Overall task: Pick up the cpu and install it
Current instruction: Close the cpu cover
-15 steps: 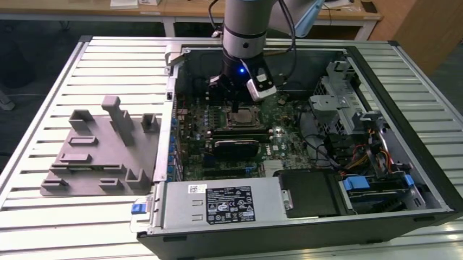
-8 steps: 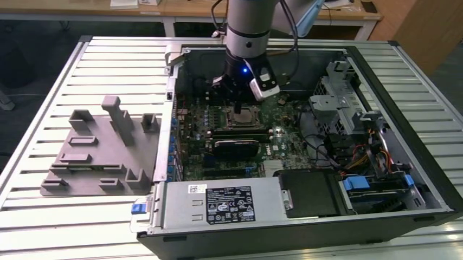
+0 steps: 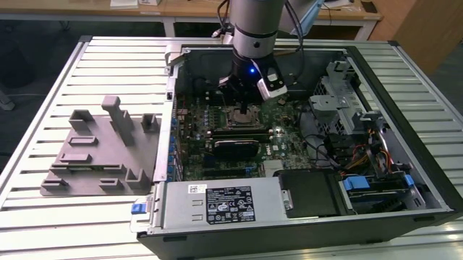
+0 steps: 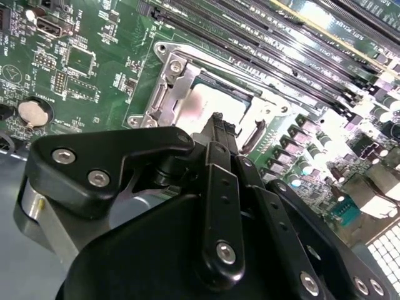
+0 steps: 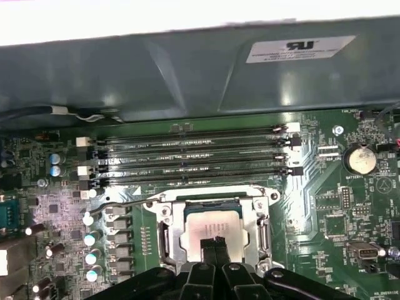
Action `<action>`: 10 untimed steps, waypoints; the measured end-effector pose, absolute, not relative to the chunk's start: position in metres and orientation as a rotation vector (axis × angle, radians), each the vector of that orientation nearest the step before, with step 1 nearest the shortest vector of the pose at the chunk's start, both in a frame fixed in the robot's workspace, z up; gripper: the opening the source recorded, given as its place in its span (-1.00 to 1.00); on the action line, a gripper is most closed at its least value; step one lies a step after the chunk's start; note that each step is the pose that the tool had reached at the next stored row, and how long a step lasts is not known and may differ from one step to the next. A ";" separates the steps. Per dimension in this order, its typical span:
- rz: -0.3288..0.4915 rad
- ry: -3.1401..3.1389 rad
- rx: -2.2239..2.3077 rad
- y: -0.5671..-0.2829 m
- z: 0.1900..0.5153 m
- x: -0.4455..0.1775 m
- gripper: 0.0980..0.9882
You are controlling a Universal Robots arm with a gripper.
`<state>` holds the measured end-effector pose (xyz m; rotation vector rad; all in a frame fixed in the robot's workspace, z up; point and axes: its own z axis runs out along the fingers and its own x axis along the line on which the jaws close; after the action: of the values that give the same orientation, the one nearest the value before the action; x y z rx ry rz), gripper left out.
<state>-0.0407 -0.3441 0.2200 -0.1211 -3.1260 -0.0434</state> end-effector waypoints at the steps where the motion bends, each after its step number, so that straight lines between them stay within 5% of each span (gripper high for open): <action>1: -0.044 -3.128 -0.122 -0.344 0.220 -0.041 -0.98; 10: -0.045 -3.152 -0.181 -0.344 0.219 -0.041 -0.98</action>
<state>-0.0407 -0.3441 0.2191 -0.1807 -3.1522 -0.0454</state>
